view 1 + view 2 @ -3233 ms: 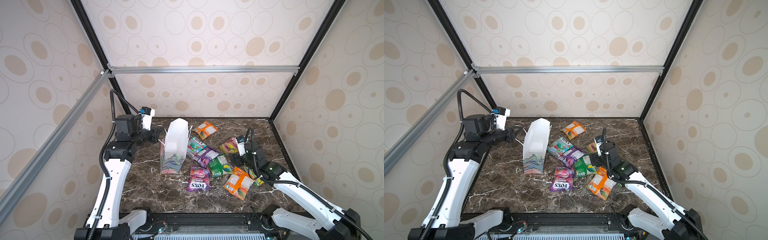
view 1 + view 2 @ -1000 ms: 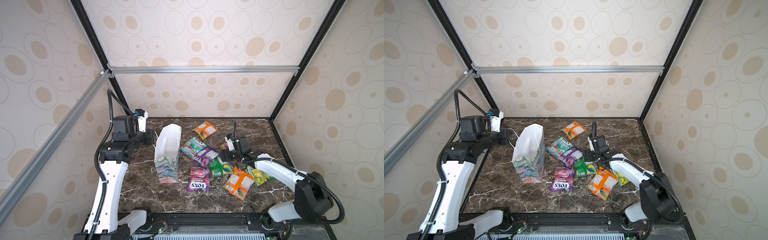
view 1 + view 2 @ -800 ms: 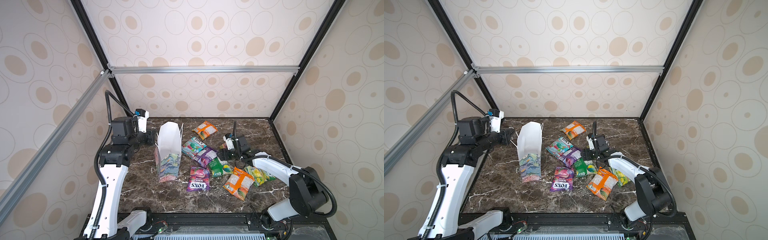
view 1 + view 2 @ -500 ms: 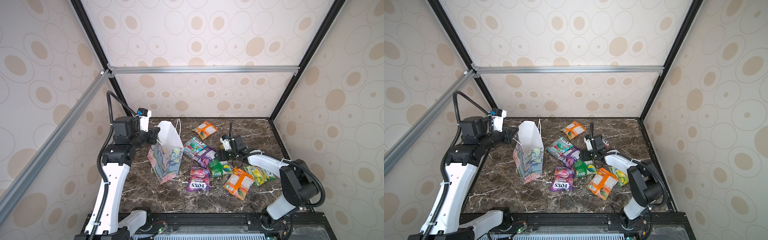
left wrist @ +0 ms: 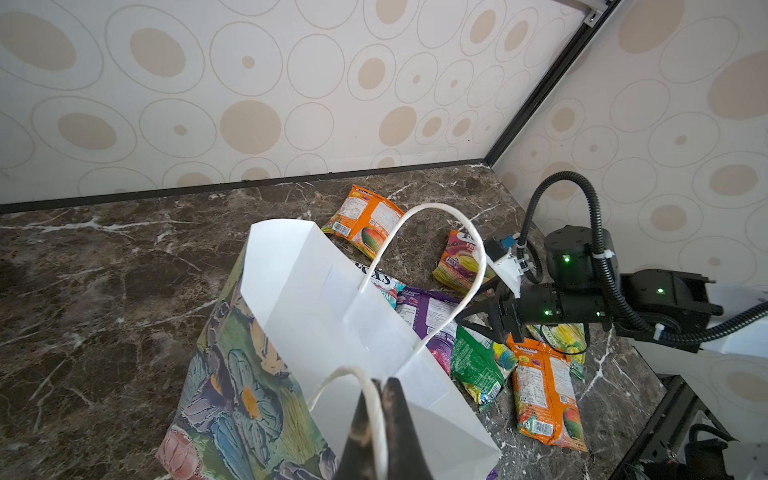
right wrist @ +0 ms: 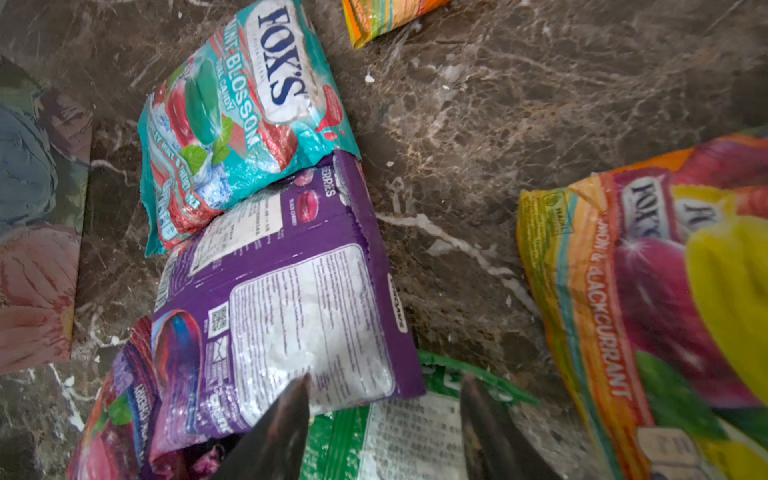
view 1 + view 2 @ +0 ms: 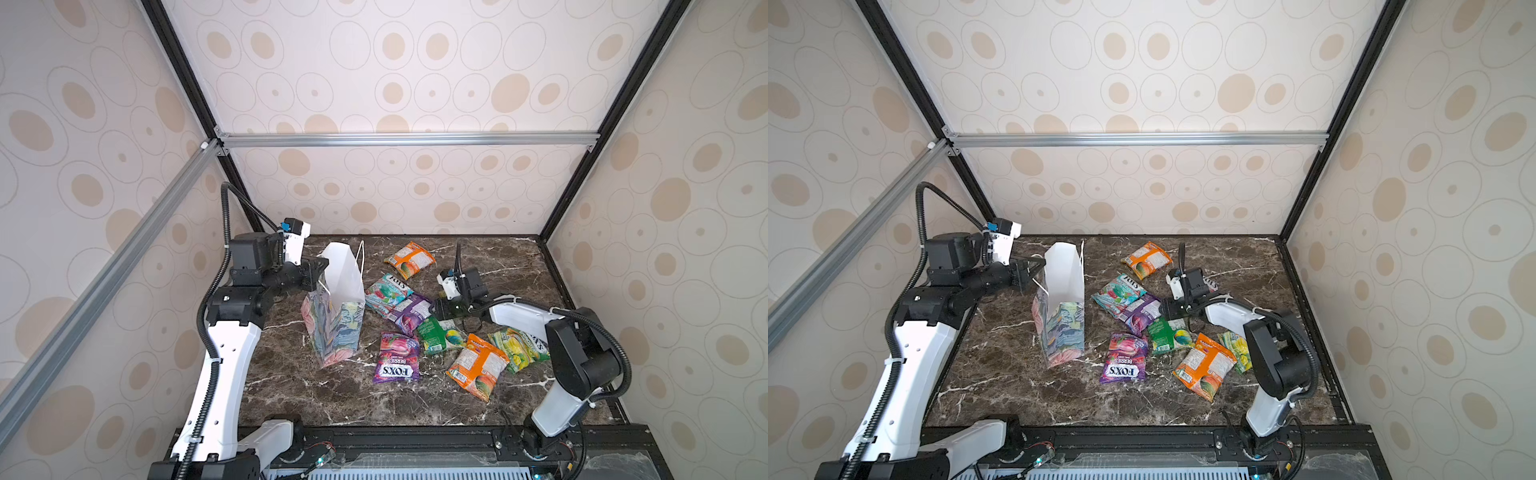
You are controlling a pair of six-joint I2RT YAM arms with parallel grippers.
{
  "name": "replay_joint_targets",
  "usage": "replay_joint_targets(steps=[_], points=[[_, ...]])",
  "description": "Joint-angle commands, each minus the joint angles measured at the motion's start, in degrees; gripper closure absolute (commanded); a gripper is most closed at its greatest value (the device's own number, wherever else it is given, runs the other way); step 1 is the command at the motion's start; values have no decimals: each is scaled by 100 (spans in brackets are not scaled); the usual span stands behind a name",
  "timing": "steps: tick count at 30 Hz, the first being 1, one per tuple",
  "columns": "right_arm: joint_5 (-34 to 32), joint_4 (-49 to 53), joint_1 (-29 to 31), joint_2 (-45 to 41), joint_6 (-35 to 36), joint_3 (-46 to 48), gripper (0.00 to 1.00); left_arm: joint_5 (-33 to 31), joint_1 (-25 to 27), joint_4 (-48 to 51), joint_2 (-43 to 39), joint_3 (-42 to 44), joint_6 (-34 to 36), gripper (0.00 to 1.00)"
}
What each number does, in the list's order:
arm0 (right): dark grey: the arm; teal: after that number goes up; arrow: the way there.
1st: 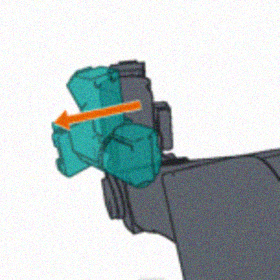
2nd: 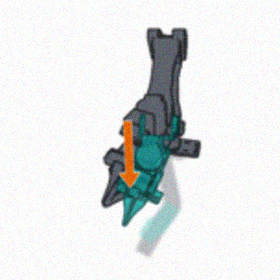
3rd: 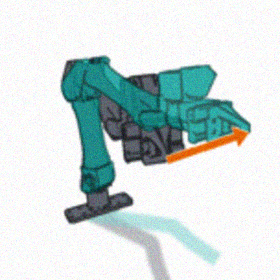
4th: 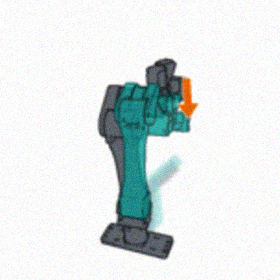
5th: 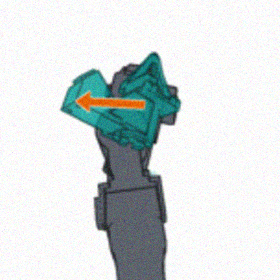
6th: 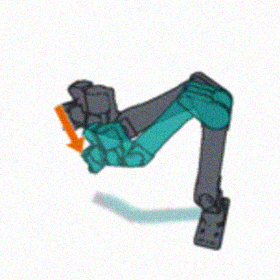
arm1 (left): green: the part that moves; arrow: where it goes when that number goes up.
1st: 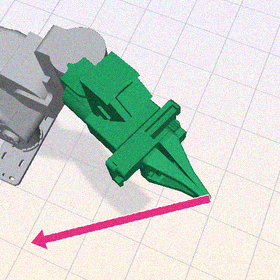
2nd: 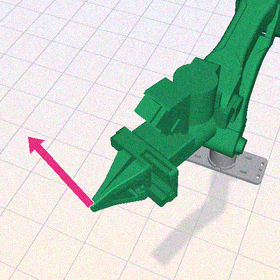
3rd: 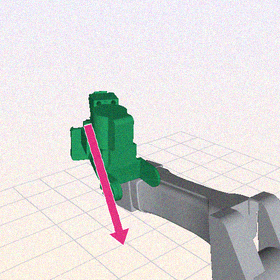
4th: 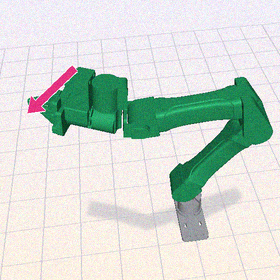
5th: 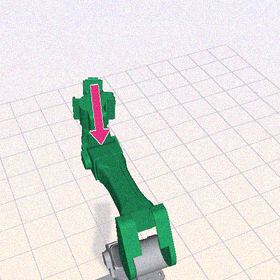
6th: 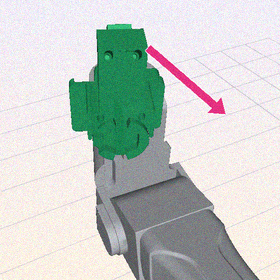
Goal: Place the snacks into the paper bag
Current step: 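Grip the bag edge with the left gripper while the right lowers to packets, then close the right gripper on the purple Fox's Berries packet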
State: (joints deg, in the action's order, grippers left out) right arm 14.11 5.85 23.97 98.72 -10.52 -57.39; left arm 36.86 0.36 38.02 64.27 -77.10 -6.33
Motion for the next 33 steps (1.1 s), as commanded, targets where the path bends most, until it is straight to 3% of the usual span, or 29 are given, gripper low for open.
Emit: replay_joint_targets(steps=[1,26,30,33], points=[[187,-177,-43,95,68,-113,44,305,-14,-61,-73,-56,223,100],[-268,151,-45,312,173,-388,73,195,-18,-294,-277,297,244,100],[-294,249,-48,350,231,-425,72,155,-21,-267,-266,272,246,100],[-416,318,-46,348,234,-422,63,96,-17,-262,-266,266,245,100]])
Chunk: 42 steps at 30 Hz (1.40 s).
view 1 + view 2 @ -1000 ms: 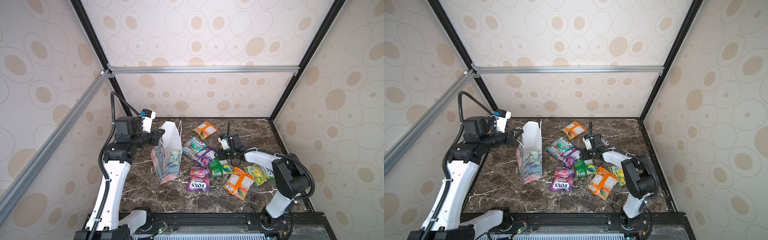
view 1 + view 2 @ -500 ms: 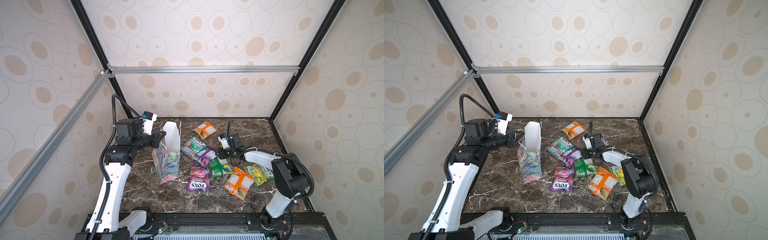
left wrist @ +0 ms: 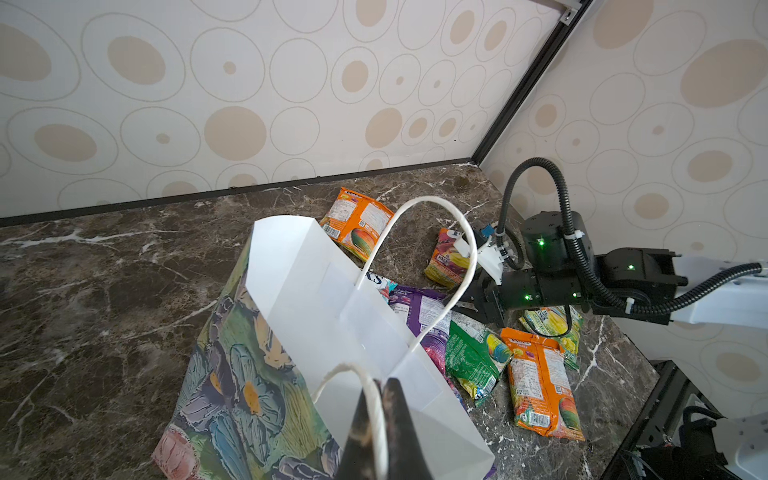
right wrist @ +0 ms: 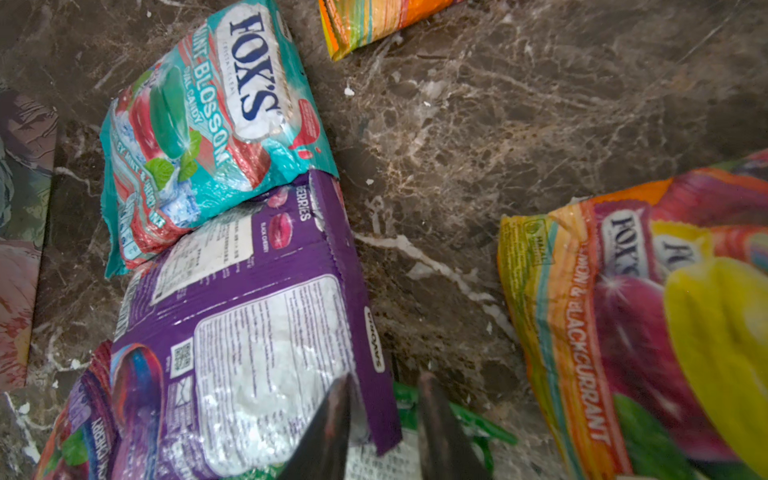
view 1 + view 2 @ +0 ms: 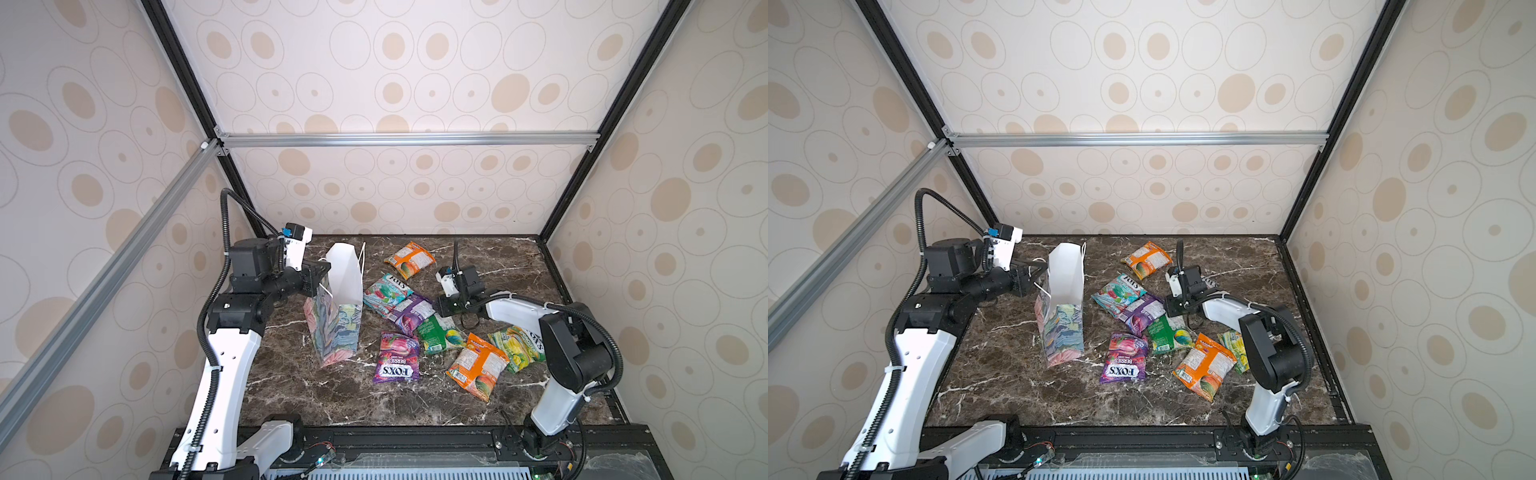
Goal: Place the snacks into the paper bag
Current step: 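Close the right gripper on the purple Fox's Berries packet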
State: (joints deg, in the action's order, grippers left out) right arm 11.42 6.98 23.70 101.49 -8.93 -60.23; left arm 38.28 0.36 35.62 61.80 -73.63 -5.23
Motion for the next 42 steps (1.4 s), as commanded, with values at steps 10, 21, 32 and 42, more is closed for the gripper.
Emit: replay_joint_targets(steps=[10,21,32,42], points=[[-21,-125,-24,138,-197,-137,82,-112,-17,-55,-62,-47,136,100],[-24,-57,2,-16,-337,-176,100,-146,-27,-64,-78,-60,115,100],[-36,-543,51,-743,-791,309,100,-228,-18,-58,-225,3,66,100],[-140,-51,336,-1405,-723,142,100,-343,-15,-44,-404,88,48,100]])
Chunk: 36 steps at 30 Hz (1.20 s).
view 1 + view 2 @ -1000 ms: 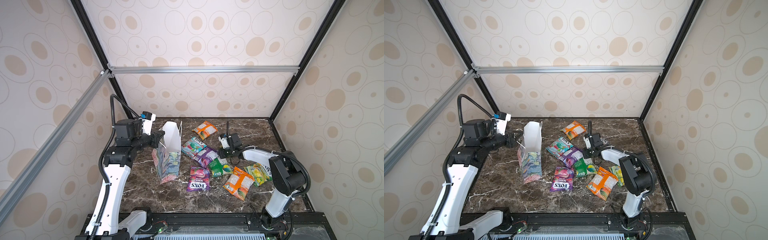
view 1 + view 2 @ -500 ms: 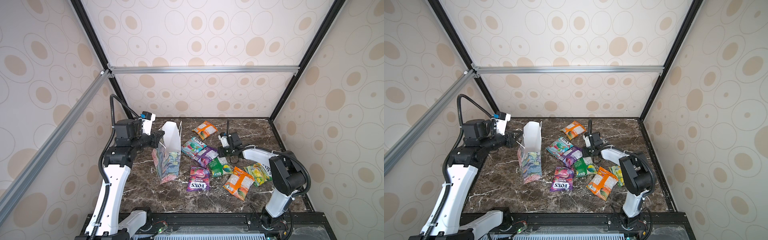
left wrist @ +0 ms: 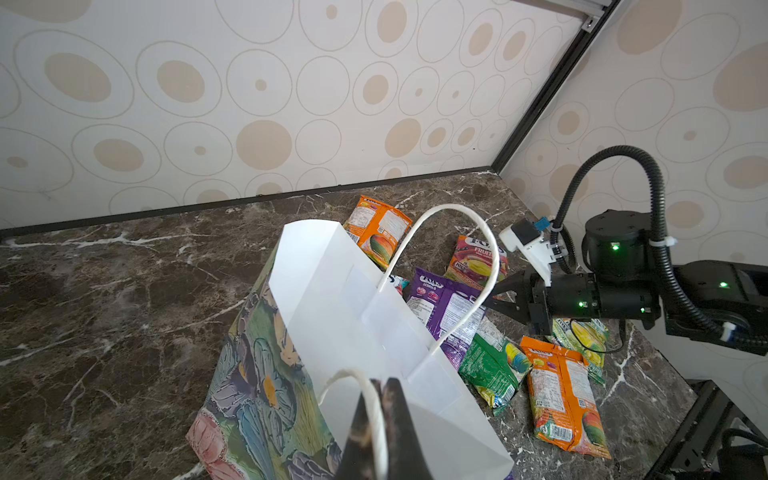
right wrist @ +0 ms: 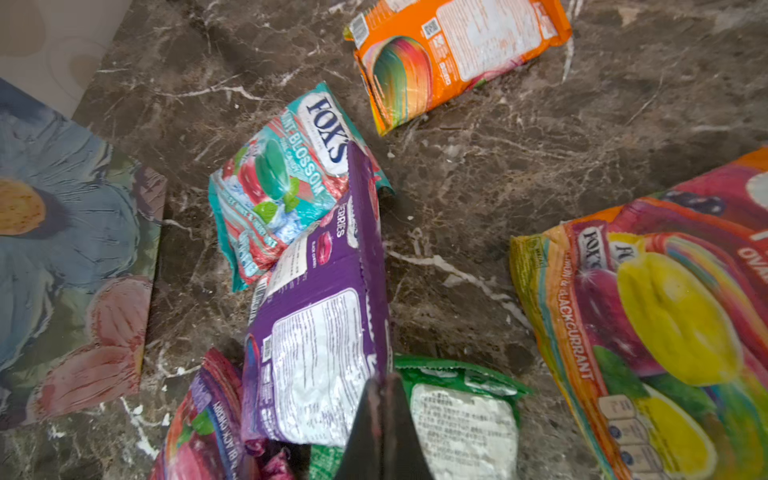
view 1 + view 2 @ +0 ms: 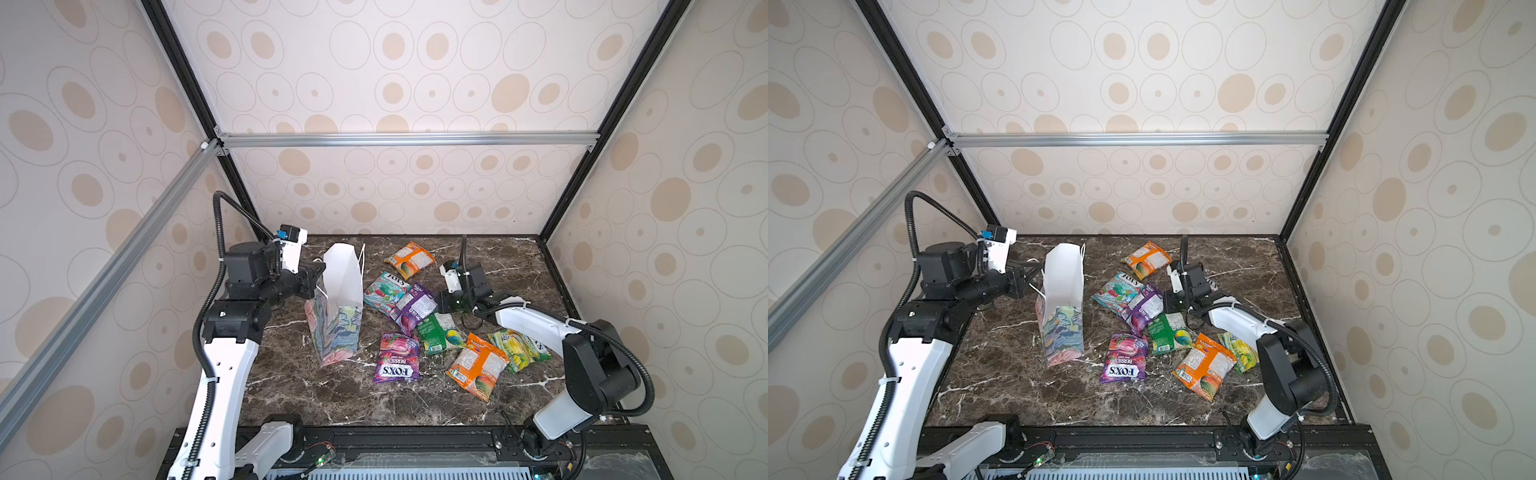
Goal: Place the snacks into the paper bag
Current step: 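Close the right gripper on the purple Fox's Berries packet, then lift the purple packet with the right gripper off the table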
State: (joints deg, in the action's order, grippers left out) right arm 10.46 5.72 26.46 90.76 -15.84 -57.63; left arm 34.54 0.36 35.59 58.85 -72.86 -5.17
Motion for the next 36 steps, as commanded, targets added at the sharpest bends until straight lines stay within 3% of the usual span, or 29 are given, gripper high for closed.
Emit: replay_joint_targets(steps=[1,19,36], points=[[-74,108,76,-452,-25,-90,100,67,-18,-63,-126,38,34,100],[-53,425,289,-1859,237,-174,100,-18,-18,-6,-183,24,-6,100],[6,500,689,-2082,615,-936,100,-404,-14,117,-29,-126,48,100]])
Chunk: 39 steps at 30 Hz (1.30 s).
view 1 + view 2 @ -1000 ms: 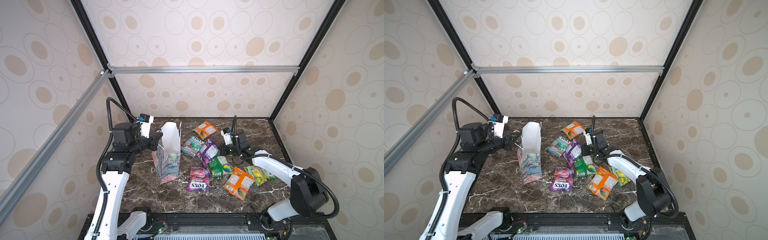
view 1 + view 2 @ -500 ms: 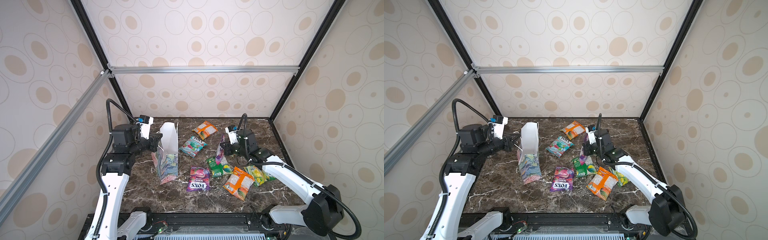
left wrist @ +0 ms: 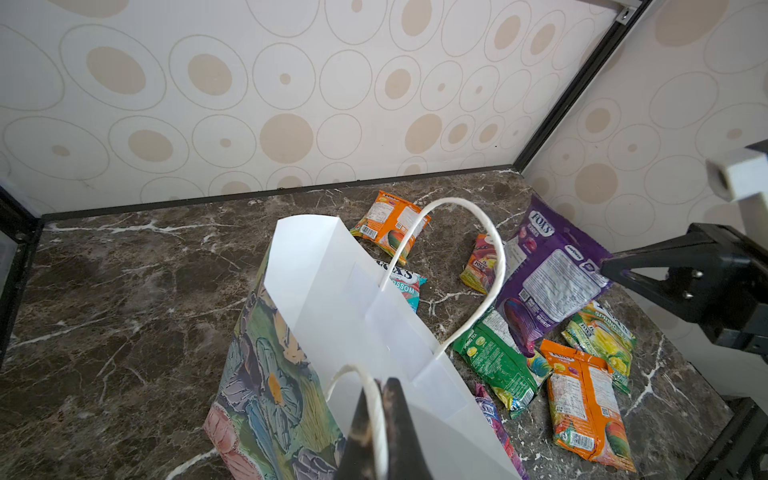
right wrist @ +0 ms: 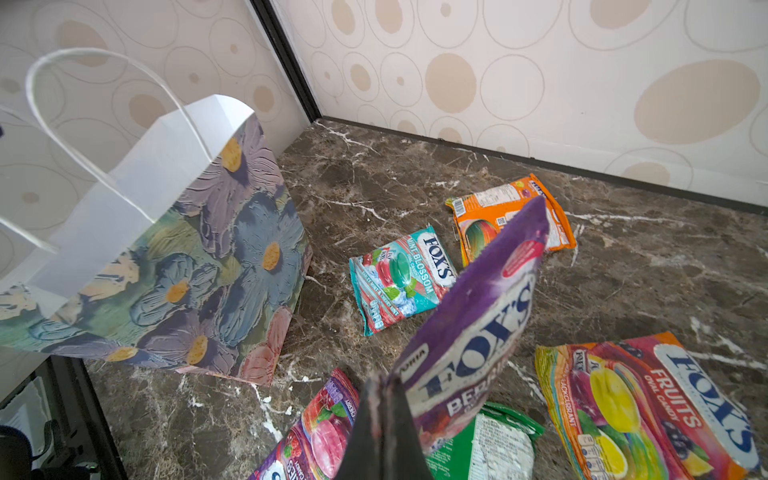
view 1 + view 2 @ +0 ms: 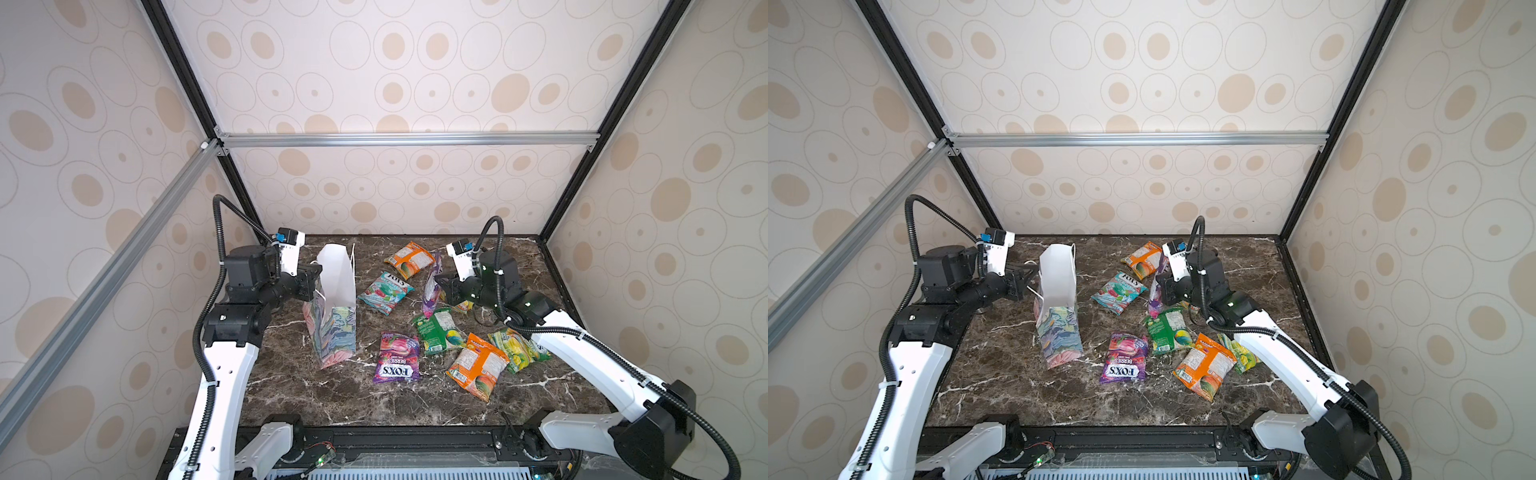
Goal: Place the snacks into the paper bag
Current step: 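Lift the purple packet with the right gripper off the table, then carry the purple packet with the right gripper above the bag opening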
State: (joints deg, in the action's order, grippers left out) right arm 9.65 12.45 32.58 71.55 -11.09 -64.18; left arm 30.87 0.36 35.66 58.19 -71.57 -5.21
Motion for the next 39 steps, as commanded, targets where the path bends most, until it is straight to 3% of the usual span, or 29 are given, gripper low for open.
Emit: replay_joint_targets(steps=[1,18,39], points=[[126,-152,101,-148,156,-361,100,-44,-14,116,35,-269,55,100],[298,23,946,316,722,-1772,100,-81,-16,132,-32,-310,83,100],[405,535,1465,1197,1261,-3549,100,54,-18,38,-99,-123,51,100]])
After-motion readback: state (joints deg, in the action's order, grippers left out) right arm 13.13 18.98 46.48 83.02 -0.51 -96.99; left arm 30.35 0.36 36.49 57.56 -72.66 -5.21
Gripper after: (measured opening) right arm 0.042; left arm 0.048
